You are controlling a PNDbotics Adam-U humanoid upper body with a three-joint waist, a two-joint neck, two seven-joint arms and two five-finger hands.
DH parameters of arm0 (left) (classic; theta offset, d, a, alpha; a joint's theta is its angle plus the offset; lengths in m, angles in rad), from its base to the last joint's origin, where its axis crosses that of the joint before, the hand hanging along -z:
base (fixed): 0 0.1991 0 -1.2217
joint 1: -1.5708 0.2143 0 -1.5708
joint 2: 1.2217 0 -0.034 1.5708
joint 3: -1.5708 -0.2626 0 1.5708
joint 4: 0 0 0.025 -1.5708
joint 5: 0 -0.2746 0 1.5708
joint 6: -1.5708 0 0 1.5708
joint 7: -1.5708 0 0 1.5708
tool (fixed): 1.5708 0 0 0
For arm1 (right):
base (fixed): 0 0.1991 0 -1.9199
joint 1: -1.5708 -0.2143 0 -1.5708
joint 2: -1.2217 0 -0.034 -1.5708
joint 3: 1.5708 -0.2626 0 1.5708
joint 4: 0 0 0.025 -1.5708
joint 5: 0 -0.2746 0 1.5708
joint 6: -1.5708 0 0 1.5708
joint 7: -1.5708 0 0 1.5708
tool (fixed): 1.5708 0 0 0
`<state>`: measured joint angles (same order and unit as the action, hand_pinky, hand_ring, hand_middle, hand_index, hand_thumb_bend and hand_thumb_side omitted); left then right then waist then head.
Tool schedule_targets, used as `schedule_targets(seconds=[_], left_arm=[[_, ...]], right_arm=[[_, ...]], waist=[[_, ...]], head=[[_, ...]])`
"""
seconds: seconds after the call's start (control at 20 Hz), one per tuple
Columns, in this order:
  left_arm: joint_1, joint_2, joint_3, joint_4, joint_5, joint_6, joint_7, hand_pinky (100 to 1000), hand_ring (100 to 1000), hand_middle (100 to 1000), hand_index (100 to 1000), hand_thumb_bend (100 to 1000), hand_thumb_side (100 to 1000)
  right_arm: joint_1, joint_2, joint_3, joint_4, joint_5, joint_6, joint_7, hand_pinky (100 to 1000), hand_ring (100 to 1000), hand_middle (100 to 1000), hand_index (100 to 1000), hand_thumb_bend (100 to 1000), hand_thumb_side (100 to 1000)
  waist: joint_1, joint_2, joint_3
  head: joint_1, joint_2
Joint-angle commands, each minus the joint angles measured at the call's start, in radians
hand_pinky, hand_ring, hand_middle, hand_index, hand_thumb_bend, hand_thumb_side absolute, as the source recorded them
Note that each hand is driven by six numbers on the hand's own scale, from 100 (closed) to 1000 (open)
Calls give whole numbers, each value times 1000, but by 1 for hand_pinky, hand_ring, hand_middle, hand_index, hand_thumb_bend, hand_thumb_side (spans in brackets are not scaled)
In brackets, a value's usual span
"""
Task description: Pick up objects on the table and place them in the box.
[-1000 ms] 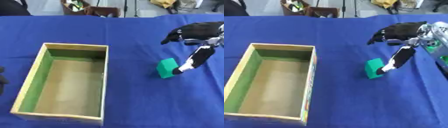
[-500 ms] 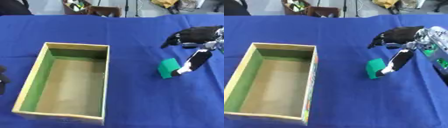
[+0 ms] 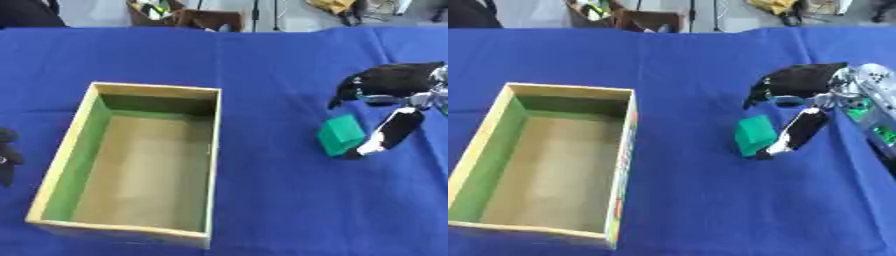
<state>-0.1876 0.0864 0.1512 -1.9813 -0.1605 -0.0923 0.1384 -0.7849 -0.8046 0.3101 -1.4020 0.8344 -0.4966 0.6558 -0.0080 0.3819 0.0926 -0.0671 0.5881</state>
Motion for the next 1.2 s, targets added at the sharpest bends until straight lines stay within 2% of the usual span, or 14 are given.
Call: schedule_targets(seconds=[0.05, 0.4, 0.5, 0.55, 0.6, 0.65, 0.8, 0.85, 0.9, 0.95, 1.0, 1.05, 1.2], left_arm=[[-8, 5, -2, -19, -2, -1, -2, 100, 338, 474, 495, 100, 911], [-7, 3, -3, -19, -3, 0, -4, 100, 338, 474, 494, 100, 911], [-6, 3, -3, -19, -3, 0, -4, 100, 338, 474, 495, 100, 912], [-6, 3, -3, -19, -3, 0, -4, 100, 338, 474, 495, 100, 912], [-6, 3, -3, -19, -3, 0, -4, 100, 338, 474, 495, 100, 912], [-6, 2, -3, -19, -3, 0, -5, 100, 338, 474, 495, 100, 912], [-5, 3, -3, -19, -4, -1, -6, 100, 338, 474, 495, 100, 913], [-5, 3, -3, -19, -4, 0, -6, 100, 338, 474, 495, 100, 913], [-5, 3, -3, -19, -5, 0, -7, 100, 338, 474, 495, 100, 913], [-4, 2, -2, -19, -5, 0, -7, 100, 338, 474, 495, 100, 913], [-4, 2, -2, -19, -5, 0, -7, 100, 338, 474, 494, 100, 913], [-4, 2, -2, -19, -5, 0, -7, 100, 338, 474, 494, 100, 913], [-3, 2, -2, -19, -6, 1, -8, 100, 338, 474, 494, 100, 912]], right_arm=[[-10, -16, -5, 10, 3, -22, 19, 823, 884, 713, 865, 569, 764], [-8, -7, -9, 43, -6, -12, -5, 819, 871, 669, 833, 473, 781], [-11, -3, -12, 55, -12, -6, -19, 818, 866, 650, 818, 390, 783], [-12, -2, -14, 59, -16, -3, -28, 816, 859, 627, 794, 269, 793], [-14, -1, -16, 62, -22, -1, -40, 815, 856, 615, 782, 223, 782], [-14, -1, -17, 62, -28, 2, -52, 813, 850, 601, 758, 100, 762], [-14, -6, -20, 57, -45, 14, -81, 807, 841, 571, 713, 100, 637], [-14, -8, -22, 55, -52, 22, -88, 800, 831, 542, 665, 100, 512], [-13, -10, -24, 53, -60, 32, -95, 799, 829, 537, 643, 100, 443], [-13, -12, -27, 52, -70, 45, -102, 790, 818, 519, 584, 100, 275], [-13, -13, -31, 51, -82, 64, -111, 784, 811, 516, 520, 100, 201], [-13, -14, -33, 49, -94, 82, -120, 776, 802, 504, 455, 100, 202], [-14, -16, -43, 34, -133, 126, -147, 765, 784, 460, 370, 100, 206]], waist=[[2, -17, 0], [3, -16, -1], [3, -16, 0], [4, -16, 0], [4, -15, 0], [4, -15, 0], [4, -15, -1], [4, -15, -2], [3, -14, -2], [3, -14, -3], [3, -14, -3], [4, -14, -3], [4, -14, -4]], head=[[4, 3], [6, 8], [5, 8], [5, 8], [6, 9], [6, 9], [7, 12], [7, 12], [8, 13], [9, 13], [9, 13], [9, 14], [9, 13]])
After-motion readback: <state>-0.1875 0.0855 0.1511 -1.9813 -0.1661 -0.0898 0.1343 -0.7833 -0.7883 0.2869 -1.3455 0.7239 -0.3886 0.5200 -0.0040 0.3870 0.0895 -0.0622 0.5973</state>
